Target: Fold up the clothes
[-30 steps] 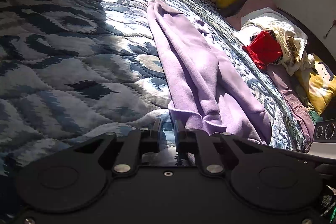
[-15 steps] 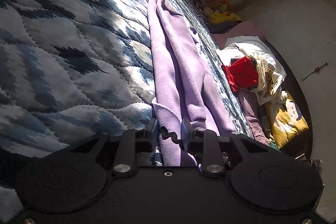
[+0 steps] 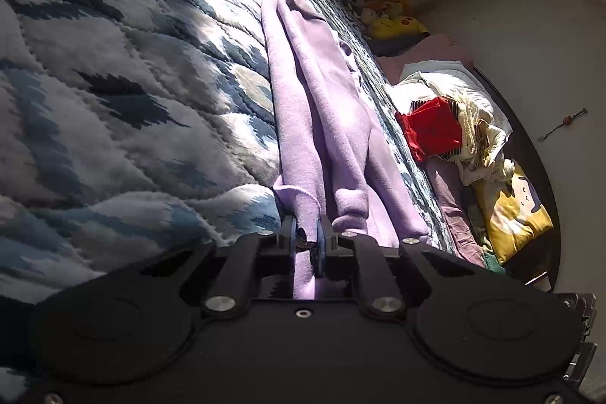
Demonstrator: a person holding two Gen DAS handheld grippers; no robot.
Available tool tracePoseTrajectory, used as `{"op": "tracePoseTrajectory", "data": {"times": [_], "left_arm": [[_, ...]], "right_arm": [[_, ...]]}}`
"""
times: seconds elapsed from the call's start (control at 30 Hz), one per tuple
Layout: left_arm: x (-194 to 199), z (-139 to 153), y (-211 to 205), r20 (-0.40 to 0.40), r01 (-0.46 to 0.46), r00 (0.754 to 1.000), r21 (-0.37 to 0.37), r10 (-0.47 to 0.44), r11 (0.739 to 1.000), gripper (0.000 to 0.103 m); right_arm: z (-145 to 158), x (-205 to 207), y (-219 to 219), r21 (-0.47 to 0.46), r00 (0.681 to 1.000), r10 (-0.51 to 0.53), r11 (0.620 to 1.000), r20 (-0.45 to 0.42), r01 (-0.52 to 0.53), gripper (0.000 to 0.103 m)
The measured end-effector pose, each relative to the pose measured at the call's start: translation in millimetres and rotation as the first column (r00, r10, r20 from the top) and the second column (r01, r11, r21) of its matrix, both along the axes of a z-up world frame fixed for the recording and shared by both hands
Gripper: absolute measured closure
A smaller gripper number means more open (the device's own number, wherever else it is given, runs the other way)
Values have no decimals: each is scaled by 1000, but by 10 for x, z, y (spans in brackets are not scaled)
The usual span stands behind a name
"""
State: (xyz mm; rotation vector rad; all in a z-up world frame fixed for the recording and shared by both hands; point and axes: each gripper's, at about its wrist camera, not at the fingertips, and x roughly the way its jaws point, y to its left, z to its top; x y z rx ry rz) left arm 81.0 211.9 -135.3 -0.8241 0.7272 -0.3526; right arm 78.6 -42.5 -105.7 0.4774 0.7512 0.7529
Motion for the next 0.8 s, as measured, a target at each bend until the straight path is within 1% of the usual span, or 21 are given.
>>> {"op": "tracePoseTrajectory", "data": {"times": [0.07, 0.13, 0.17, 0.23, 0.27, 0.3, 0.33, 0.5, 0.53, 0.57, 0.63, 0.67, 0.7, 0.77, 0.8], "left_arm": [[-12, 24, 3, 3, -5, 1000, -7, 6, 1000, 88], [-38, 74, 9, 14, -16, 1000, 3, 16, 1000, 84], [-53, 89, 17, 17, -24, 1000, 6, 23, 1000, 79], [-91, 116, 57, 18, -49, 999, 0, 49, 999, 74], [-112, 149, 69, 25, -67, 997, 2, 67, 998, 68], [-138, 171, 89, 31, -80, 996, 0, 80, 997, 59], [-179, 202, 124, 42, -100, 994, -17, 101, 995, 56], [-410, 445, 77, 121, -104, 987, -2, 104, 995, 55], [-437, 479, 8, 132, -89, 988, 22, 85, 996, 54], [-445, 509, -86, 137, -73, 989, 66, 63, 995, 51], [-421, 531, -310, 146, -37, 989, 168, 12, 985, 50], [-392, 525, -400, 140, -36, 990, 205, 7, 978, 53], [-353, 496, -452, 128, -46, 992, 218, 18, 975, 65], [-282, 426, -514, 109, -79, 992, 229, 56, 970, 84], [-265, 368, -484, 91, -105, 992, 199, 89, 974, 93]], "right_arm": [[74, -62, -5, -28, 999, 7, 1000, 43, -6, 71], [149, -126, -31, -53, 996, 19, 999, 88, -15, 67], [174, -154, -64, -58, 995, 23, 998, 101, -17, 67], [203, -183, -124, -65, 994, 24, 998, 111, -16, 67], [205, -189, -165, -65, 994, 18, 998, 105, -11, 67], [204, -195, -202, -64, 995, 9, 998, 101, -3, 67], [204, -199, -244, -62, 995, 0, 998, 98, 6, 67], [219, -197, -525, -43, 995, -56, 997, 81, 60, 66], [224, -192, -584, -39, 995, -67, 997, 80, 70, 66], [229, -183, -657, -32, 994, -81, 996, 77, 83, 66], [226, -167, -806, -20, 992, -109, 994, 69, 111, 66], [225, -161, -878, -16, 990, -124, 992, 65, 125, 66], [223, -161, -943, -14, 989, -137, 990, 62, 138, 66], [221, -172, -1095, -7, 985, -165, 986, 57, 166, 65], [219, -181, -1153, -3, 983, -174, 985, 57, 175, 65]]}}
